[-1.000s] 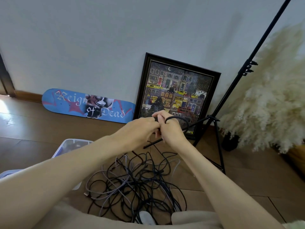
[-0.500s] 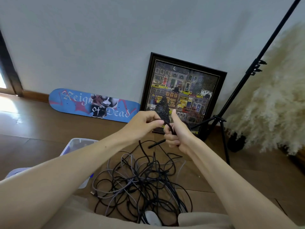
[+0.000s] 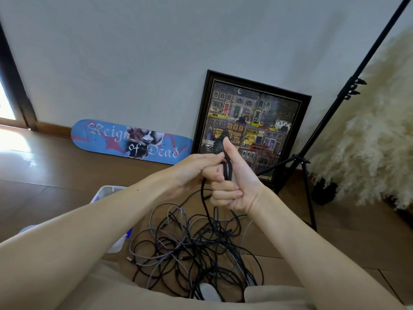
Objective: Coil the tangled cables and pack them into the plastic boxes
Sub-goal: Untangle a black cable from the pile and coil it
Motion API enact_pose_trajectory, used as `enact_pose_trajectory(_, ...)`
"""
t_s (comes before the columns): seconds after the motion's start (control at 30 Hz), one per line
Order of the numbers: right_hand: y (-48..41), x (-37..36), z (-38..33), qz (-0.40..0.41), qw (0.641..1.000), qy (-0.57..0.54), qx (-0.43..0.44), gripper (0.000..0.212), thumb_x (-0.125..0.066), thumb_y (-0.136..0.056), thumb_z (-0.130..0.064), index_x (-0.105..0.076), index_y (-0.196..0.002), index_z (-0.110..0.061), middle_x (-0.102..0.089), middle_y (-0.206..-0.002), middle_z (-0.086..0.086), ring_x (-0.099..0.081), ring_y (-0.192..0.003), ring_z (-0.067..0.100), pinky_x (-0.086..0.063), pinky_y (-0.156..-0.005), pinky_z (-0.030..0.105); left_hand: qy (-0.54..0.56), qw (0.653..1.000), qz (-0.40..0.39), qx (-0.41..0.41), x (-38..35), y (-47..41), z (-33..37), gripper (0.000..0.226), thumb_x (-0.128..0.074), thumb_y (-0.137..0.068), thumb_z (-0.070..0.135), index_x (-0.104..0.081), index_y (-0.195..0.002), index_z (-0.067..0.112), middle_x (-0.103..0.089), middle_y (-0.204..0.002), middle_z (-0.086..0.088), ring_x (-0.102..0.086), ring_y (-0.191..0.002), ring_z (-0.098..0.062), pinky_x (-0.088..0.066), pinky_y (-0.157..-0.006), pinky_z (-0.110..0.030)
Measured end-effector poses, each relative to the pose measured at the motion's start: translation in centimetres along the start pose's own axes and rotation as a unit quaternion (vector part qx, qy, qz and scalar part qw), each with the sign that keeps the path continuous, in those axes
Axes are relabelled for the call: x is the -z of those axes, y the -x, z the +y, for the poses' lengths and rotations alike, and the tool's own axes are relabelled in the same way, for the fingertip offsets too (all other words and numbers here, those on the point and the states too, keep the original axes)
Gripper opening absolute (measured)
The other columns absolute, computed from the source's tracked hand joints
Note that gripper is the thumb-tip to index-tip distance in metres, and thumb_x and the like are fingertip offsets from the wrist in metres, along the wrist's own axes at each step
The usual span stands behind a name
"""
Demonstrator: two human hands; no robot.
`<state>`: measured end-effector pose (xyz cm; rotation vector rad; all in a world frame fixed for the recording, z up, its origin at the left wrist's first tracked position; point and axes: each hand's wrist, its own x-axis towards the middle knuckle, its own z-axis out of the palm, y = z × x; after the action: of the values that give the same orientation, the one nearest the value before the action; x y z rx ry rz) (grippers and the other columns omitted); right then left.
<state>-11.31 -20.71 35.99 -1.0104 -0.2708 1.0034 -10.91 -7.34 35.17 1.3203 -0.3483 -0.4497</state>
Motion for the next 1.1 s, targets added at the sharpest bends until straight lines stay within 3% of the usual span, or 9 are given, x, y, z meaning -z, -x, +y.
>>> enact_pose_trajectory(0.13, -0.3, -0.1, -0.1, 0.130, 0.990, -0.008, 0.051, 0.066, -0.038, -0.091, -0.061, -0.047, -0.048, -0.013, -0.024, -0.025, -0.005, -0.022, -0.019, 0.006, -0.012, -0.036, 0.018, 0.001, 0.999, 0.032, 0.002, 0.3, -0.7, -0.2, 0.027, -0.047, -0.097, 0.029, -0.068, -0.088, 0.014, -0.070, -0.088, -0.008, -0.065, -0.090, -0.018, -0.053, -0.077, -0.024)
enact_pose_trajectory(0.3, -0.6, -0.2, 0.2, 0.252, 0.962, 0.050, 0.088, 0.058, -0.043, -0.096, -0.049, -0.040, -0.053, -0.010, -0.020, -0.026, -0.004, -0.018, -0.021, 0.007, -0.017, -0.034, 0.017, -0.009, 0.997, 0.073, -0.031, 0.7, -1.1, -0.8, 0.030, -0.051, -0.095, 0.016, -0.065, -0.068, 0.016, -0.061, -0.059, 0.003, -0.060, -0.069, -0.012, -0.046, -0.077, -0.028)
enact_pose_trajectory(0.47, -0.7, -0.2, 0.6, 0.247, 0.961, 0.061, 0.108, 0.067, -0.038, -0.096, -0.058, -0.045, -0.048, -0.011, -0.022, -0.027, -0.003, -0.021, -0.023, 0.009, -0.024, -0.039, 0.019, 0.027, 0.997, 0.066, -0.030, 0.9, -1.1, -0.6, 0.015, -0.055, -0.091, 0.013, -0.066, -0.083, 0.008, -0.057, -0.054, -0.001, -0.060, -0.067, -0.014, -0.054, -0.070, -0.022)
enact_pose_trajectory(0.67, -0.2, -0.3, 0.5, 0.253, 0.953, 0.143, 0.084, 0.053, -0.043, -0.096, -0.048, -0.045, -0.059, -0.010, -0.027, -0.031, -0.004, -0.028, -0.028, 0.008, -0.041, -0.045, 0.023, -0.005, 0.998, 0.053, -0.015, 1.4, -1.3, -0.7, 0.014, -0.058, -0.089, 0.015, -0.070, -0.089, 0.008, -0.056, -0.056, -0.004, -0.057, -0.073, -0.018, -0.053, -0.070, -0.024)
enact_pose_trajectory(0.73, 0.1, -0.4, 0.3, 0.252, 0.955, 0.129, 0.088, 0.049, -0.046, -0.096, -0.045, -0.045, -0.060, -0.012, -0.025, -0.031, -0.006, -0.023, -0.027, 0.005, -0.034, -0.040, 0.019, -0.018, 0.998, 0.053, -0.020, 1.5, -1.4, -0.8, 0.016, -0.058, -0.089, 0.019, -0.069, -0.092, 0.008, -0.061, -0.058, 0.002, -0.056, -0.073, -0.013, -0.047, -0.071, -0.024)
enact_pose_trajectory(0.87, -0.1, -0.7, -0.1, 0.242, 0.963, 0.010, 0.120, 0.047, -0.047, -0.096, -0.046, -0.044, -0.061, -0.014, -0.021, -0.031, -0.009, -0.017, -0.025, 0.002, -0.015, -0.031, 0.014, -0.021, 0.994, 0.099, -0.040, 1.0, -1.6, -0.9, 0.022, -0.057, -0.091, 0.022, -0.069, -0.073, 0.017, -0.062, -0.061, 0.007, -0.053, -0.063, -0.008, -0.038, -0.055, -0.021)
enact_pose_trajectory(0.93, -0.3, -0.9, -0.1, 0.242, 0.959, -0.034, 0.141, 0.050, -0.044, -0.097, -0.047, -0.044, -0.061, -0.013, -0.021, -0.031, -0.009, -0.016, -0.023, 0.002, -0.012, -0.029, 0.015, 0.007, 0.993, 0.112, -0.041, 0.9, -1.9, -1.1, 0.026, -0.056, -0.093, 0.023, -0.070, -0.071, 0.017, -0.065, -0.071, -0.001, -0.059, -0.073, -0.016, -0.048, -0.066, -0.029)
enact_pose_trajectory(1.0, -0.2, -0.7, -0.4, 0.258, 0.950, -0.051, 0.171, 0.052, -0.040, -0.099, -0.046, -0.044, -0.059, -0.014, -0.021, -0.031, -0.008, -0.016, -0.023, 0.002, -0.011, -0.028, 0.016, 0.028, 0.993, 0.111, -0.032, 1.2, -2.2, -1.3, 0.024, -0.052, -0.095, 0.023, -0.072, -0.086, 0.012, -0.067, -0.090, -0.013, -0.060, -0.092, -0.028, -0.048, -0.092, -0.045)
enact_pose_trajectory(1.1, 0.5, -0.2, -1.3, 0.264, 0.938, -0.071, 0.212, 0.055, -0.037, -0.100, -0.047, -0.045, -0.055, -0.015, -0.022, -0.032, -0.009, -0.016, -0.023, 0.002, -0.010, -0.029, 0.015, -0.006, 0.996, 0.093, -0.010, 1.7, -1.8, -1.5, 0.024, -0.051, -0.096, 0.026, -0.070, -0.100, 0.011, -0.068, -0.094, -0.012, -0.061, -0.092, -0.024, -0.047, -0.091, -0.043)
